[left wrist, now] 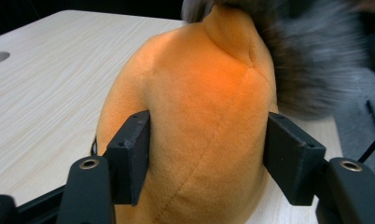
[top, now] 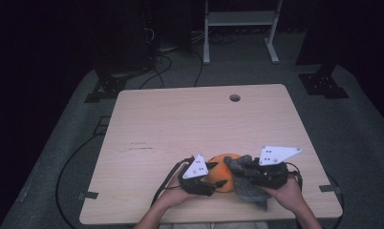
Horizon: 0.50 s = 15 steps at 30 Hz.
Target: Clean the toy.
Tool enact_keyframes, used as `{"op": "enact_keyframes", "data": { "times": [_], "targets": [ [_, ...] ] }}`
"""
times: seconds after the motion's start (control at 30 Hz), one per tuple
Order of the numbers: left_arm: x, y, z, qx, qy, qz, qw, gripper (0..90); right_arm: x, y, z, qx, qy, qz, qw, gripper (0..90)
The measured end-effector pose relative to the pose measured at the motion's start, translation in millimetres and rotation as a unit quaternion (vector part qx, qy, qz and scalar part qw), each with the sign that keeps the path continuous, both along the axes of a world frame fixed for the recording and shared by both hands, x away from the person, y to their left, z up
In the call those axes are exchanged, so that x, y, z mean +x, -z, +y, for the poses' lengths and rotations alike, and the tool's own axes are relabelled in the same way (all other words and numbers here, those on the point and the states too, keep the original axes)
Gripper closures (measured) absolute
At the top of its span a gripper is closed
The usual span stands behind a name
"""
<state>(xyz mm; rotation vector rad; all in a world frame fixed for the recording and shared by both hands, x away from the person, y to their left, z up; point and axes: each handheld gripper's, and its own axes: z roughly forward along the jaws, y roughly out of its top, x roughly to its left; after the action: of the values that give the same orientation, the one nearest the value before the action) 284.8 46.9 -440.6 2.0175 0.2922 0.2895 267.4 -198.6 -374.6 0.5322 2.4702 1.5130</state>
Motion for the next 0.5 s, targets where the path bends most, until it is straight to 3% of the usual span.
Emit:
{"op": "enact_keyframes", "data": {
  "times": [0.1,0.13,0.17,0.27,0.37,0.4,0.47,0.5],
  "targets": [
    [-5.8,-1.2,-5.0,0.019,0.000,-0.021,0.9996,37.7,-11.4,-5.4,21.1,-0.053,-0.016,-0.023,0.9982,77.3],
    [-4.9,-1.0,-3.6,0.015,-0.002,-0.017,0.9997,38.6,-11.1,-3.7,23.4,-0.077,-0.010,-0.031,0.9965,77.4],
    [-3.3,0.0,-1.7,0.008,-0.004,-0.010,0.9999,39.4,-8.4,-1.3,21.4,-0.082,-0.003,-0.028,0.9962,77.5],
    [0.0,0.7,2.5,-0.002,-0.010,0.000,0.9999,40.1,2.1,1.9,1.8,-0.046,0.015,-0.003,0.9988,77.8],
    [-0.8,-2.4,3.9,0.001,-0.006,-0.003,1.0000,38.5,7.6,2.9,-13.9,-0.045,0.046,0.000,0.9979,77.7],
    [-0.8,-2.4,3.9,0.001,-0.006,-0.003,1.0000,35.3,7.6,2.9,-13.9,-0.045,0.046,0.000,0.9979,77.7],
    [0.9,-3.6,3.6,-0.002,-0.003,0.003,1.0000,23.4,13.5,13.6,-18.0,-0.025,0.039,0.030,0.9985,77.5],
    [5.4,-2.9,2.1,-0.004,-0.013,0.018,0.9997,16.7,14.2,15.0,-17.4,-0.017,0.031,0.038,0.9987,77.4]
  ]
}}
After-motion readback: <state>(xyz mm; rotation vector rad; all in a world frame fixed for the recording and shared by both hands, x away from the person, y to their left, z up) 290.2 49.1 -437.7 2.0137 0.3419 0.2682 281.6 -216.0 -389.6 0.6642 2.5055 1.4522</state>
